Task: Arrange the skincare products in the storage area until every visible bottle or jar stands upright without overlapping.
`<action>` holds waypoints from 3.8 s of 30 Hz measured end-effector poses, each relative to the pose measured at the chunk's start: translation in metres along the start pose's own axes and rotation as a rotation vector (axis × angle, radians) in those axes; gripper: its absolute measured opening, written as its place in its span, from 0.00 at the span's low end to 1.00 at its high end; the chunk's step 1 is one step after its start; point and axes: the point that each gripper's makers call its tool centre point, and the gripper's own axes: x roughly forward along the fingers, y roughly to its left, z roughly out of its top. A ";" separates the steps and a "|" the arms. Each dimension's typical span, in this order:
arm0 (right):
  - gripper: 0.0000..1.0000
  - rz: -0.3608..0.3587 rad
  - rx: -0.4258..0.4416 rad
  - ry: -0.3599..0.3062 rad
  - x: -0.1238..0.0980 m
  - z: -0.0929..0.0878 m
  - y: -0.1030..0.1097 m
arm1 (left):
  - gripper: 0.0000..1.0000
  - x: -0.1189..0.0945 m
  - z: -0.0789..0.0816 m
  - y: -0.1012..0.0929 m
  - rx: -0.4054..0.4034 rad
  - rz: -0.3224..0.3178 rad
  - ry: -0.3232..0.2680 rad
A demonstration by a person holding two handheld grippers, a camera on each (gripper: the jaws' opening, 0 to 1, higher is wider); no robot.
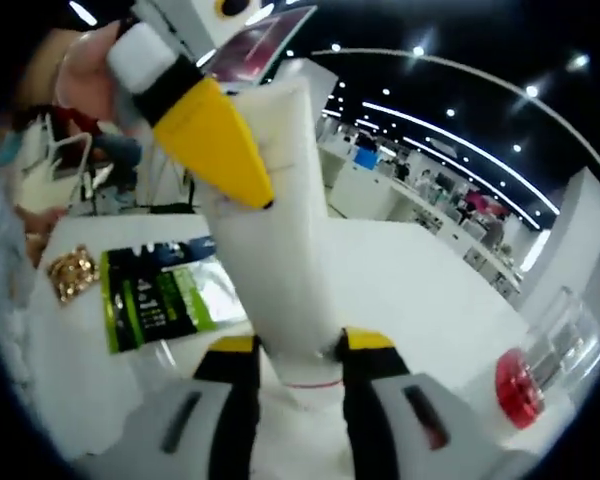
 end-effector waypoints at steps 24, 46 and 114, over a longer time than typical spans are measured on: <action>0.29 0.024 0.480 0.011 0.002 -0.004 -0.003 | 0.12 0.038 0.036 -0.015 0.143 -0.046 0.043; 0.37 0.020 0.349 -0.014 -0.020 0.006 -0.004 | 0.35 0.022 0.046 -0.006 0.099 -0.057 -0.048; 0.31 -0.155 0.368 0.141 -0.119 -0.063 -0.032 | 0.20 0.072 -0.062 0.036 0.249 0.098 0.137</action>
